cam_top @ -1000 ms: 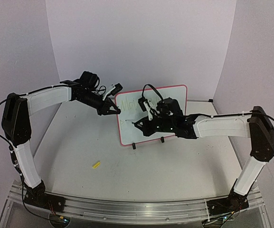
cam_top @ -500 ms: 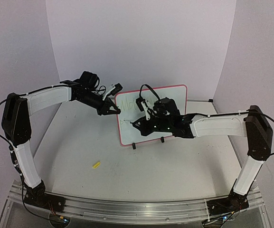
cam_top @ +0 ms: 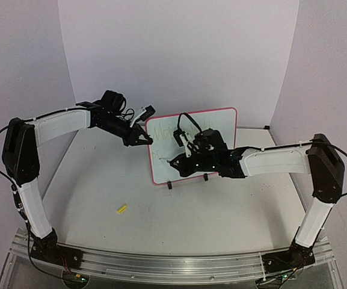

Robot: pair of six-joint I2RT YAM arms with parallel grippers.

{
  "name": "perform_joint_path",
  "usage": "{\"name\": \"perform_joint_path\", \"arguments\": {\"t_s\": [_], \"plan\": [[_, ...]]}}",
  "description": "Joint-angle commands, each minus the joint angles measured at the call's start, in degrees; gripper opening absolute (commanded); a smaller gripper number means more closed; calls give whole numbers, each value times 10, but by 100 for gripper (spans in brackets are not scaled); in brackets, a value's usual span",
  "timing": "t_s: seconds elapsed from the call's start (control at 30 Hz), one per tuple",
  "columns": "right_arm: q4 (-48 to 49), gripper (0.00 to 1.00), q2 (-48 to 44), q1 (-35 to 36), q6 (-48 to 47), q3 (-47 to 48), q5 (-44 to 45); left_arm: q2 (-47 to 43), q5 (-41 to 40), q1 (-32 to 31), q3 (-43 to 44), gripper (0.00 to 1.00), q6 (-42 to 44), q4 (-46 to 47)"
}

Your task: Write a sentence on the whiteboard

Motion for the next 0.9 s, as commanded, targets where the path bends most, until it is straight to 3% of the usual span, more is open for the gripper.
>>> {"name": "perform_joint_path", "arguments": {"t_s": [0.0,0.87], "plan": [[6,0,-1,-3,6,-6,41,0,-73,-1,-7,0,46,-21],[19,0,-60,-3,-13,4,69,0,-73,-2,-7,0,46,-21]]}}
